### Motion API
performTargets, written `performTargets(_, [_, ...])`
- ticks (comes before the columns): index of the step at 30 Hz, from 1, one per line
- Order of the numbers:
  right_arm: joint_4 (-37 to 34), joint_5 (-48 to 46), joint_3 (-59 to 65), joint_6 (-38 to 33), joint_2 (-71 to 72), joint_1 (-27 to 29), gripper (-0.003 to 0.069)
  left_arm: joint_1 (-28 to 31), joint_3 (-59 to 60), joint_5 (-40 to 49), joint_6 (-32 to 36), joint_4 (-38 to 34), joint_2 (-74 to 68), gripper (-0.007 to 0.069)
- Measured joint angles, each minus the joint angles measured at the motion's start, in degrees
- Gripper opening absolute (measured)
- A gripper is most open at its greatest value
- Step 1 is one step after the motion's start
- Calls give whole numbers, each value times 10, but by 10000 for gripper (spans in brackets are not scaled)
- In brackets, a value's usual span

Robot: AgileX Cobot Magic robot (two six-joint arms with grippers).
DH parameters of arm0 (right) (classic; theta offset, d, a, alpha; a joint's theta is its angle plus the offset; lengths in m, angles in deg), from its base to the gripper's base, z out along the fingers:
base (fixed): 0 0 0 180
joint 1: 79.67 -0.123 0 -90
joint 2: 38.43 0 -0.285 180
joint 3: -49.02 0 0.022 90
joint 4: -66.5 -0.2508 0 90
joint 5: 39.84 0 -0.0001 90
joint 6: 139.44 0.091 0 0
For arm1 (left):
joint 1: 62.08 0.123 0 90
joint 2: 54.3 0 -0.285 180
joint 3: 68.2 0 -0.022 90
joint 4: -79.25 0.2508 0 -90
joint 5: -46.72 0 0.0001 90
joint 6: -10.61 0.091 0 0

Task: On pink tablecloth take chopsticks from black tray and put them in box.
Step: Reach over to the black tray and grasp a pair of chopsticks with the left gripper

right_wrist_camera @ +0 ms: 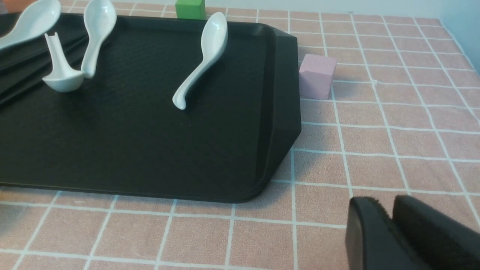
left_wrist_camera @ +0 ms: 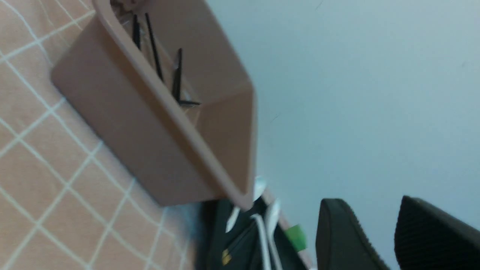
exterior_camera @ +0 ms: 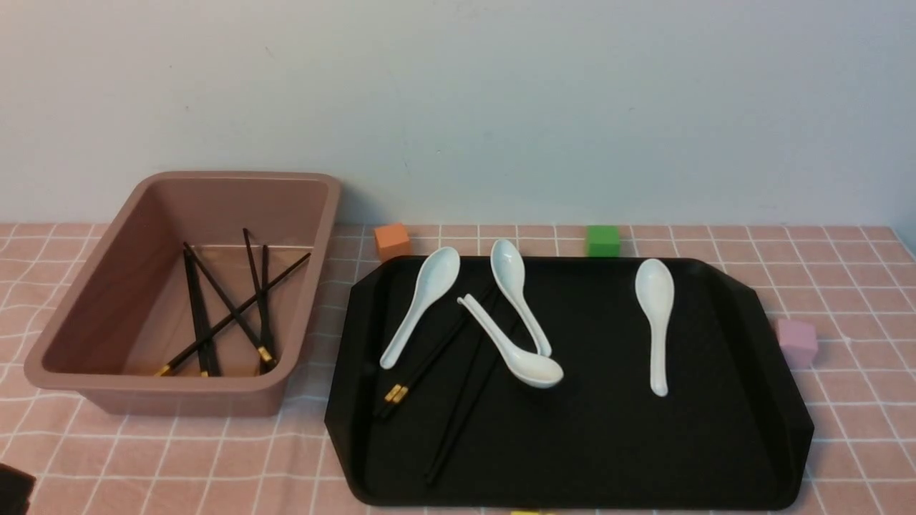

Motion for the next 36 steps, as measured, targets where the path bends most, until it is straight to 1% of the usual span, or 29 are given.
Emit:
performTargets(2, [0, 0, 0, 0, 0, 0, 122, 0, 0, -13, -2, -25, 0, 239])
performTargets(4, [0, 0, 0, 0, 0, 0, 123, 0, 0, -11, -3, -33, 0, 234])
performTargets(6, [0, 0, 0, 0, 0, 0, 123, 0, -13, 14, -3, -35, 0, 213])
performTargets(7, [0, 0, 0, 0, 0, 0, 123, 0, -35, 40, 6, -35, -1, 185])
performTargets(8, [0, 0, 0, 0, 0, 0, 123, 0, -35, 44, 6, -35, -2, 185])
performTargets(10, [0, 0, 0, 0, 0, 0, 125, 0, -101, 115, 53, -26, -47, 108])
performTargets(11, [0, 0, 0, 0, 0, 0, 126, 0, -124, 139, 73, -17, -78, 86])
performTargets(12, [0, 0, 0, 0, 0, 0, 126, 0, -136, 146, 83, -15, -84, 76])
performTargets(13, [0, 0, 0, 0, 0, 0, 127, 0, -180, 204, 124, 3, -139, 43])
performTargets(14, [0, 0, 0, 0, 0, 0, 127, 0, -207, 236, 148, 15, -174, 29])
performTargets(15, [0, 0, 0, 0, 0, 0, 128, 0, -256, 286, 190, 38, -240, 10])
performTargets(16, [0, 0, 0, 0, 0, 0, 128, 0, -256, 295, 190, 41, -249, 10])
performTargets(17, [0, 0, 0, 0, 0, 0, 130, 0, -305, 351, 231, 64, -318, -4])
performTargets(18, [0, 0, 0, 0, 0, 0, 131, -1, -338, 382, 257, 80, -366, -11])
performTargets(20, [0, 0, 0, 0, 0, 0, 134, -14, -399, 415, 281, 102, -447, -13])
performTargets(22, [0, 0, 0, 0, 0, 0, 136, -47, -453, 433, 294, 116, -533, -13])
performTargets(24, [0, 0, 0, 0, 0, 0, 138, -95, -505, 454, 309, 138, -622, -13])
performTargets(25, [0, 0, 0, 0, 0, 0, 140, -127, -536, 470, 312, 156, -677, -13])
performTargets(26, [0, 0, 0, 0, 0, 0, 141, -143, -547, 479, 312, 165, -704, -13])
performTargets(29, [0, 0, 0, 0, 0, 0, 146, -215, -645, 525, 312, 206, -849, -13])
performTargets(33, [0, 0, 0, 0, 0, 0, 147, -261, -748, 551, 309, 219, -980, -13])
performTargets(35, [0, 0, 0, 0, 0, 0, 147, -269, -778, 551, 304, 226, -1003, -13])
performTargets(36, [0, 0, 0, 0, 0, 0, 147, -281, -811, 552, 294, 246, -1030, -13])
